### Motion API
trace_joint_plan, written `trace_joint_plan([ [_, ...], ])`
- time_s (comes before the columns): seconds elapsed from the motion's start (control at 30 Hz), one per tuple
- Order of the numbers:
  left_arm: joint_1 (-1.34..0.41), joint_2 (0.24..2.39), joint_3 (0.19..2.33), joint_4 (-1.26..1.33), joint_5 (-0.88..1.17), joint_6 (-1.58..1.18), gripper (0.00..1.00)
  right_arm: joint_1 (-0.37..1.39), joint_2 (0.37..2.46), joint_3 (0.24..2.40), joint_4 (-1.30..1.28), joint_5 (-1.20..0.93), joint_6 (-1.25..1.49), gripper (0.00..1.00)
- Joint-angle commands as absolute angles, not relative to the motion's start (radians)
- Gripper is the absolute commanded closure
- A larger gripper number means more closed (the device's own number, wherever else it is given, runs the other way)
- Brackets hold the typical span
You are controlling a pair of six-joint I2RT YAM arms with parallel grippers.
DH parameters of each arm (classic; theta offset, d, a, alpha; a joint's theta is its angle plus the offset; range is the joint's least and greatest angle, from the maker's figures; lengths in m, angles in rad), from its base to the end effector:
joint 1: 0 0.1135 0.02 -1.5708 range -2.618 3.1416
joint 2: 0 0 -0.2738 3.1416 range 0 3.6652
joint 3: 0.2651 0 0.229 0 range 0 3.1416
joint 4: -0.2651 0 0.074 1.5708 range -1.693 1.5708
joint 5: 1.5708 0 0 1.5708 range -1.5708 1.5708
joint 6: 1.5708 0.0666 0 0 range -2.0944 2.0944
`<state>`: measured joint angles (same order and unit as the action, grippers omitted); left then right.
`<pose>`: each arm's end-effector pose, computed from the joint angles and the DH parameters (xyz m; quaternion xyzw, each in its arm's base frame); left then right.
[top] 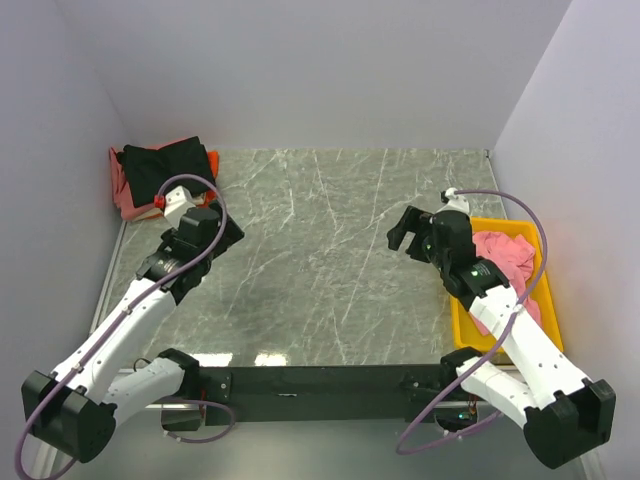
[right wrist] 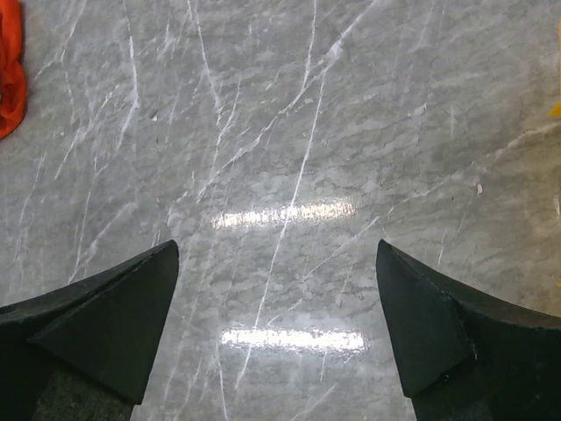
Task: Fold and stack the t-shirts
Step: Grab the tshirt from the pile
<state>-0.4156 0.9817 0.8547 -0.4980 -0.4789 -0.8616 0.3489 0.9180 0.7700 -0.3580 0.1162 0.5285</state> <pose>0.1978 -0.0537 0.2948 -0.2966 0.8195 -0.0942 0.4811 0.1941 0.0624 0.2898 0.1065 0.8540 0.1700 0.4800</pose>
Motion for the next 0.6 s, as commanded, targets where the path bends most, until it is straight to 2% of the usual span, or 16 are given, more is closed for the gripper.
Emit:
trace_joint_plan([
  [0.0,-0.417,0.94,0.841,-0.466,-0.523,-0.876,0.01,0.345,0.936,0.842,-0.365,0.141,0.56,0.0],
  [0.23,-0.417,0.897,0.805,-0.457,-0.558,-0.916,0.01,0.31,1.113,0.982,-0.517,0.416,0.641,0.0],
  [0.37,-0.417,0.896,0.799,-0.465,-0.566,-0.923,0.01,0.155,1.187,1.055,-0.583,0.37,0.655,0.0],
  [0.47,-0.417,0.902,0.804,-0.471,-0.575,-0.917,0.01,-0.023,1.242,1.072,-0.606,0.301,0.655,0.0],
  [0.57,-0.417,0.907,0.799,-0.466,-0.566,-0.913,0.01,-0.15,1.305,1.078,-0.646,0.314,0.669,0.0],
])
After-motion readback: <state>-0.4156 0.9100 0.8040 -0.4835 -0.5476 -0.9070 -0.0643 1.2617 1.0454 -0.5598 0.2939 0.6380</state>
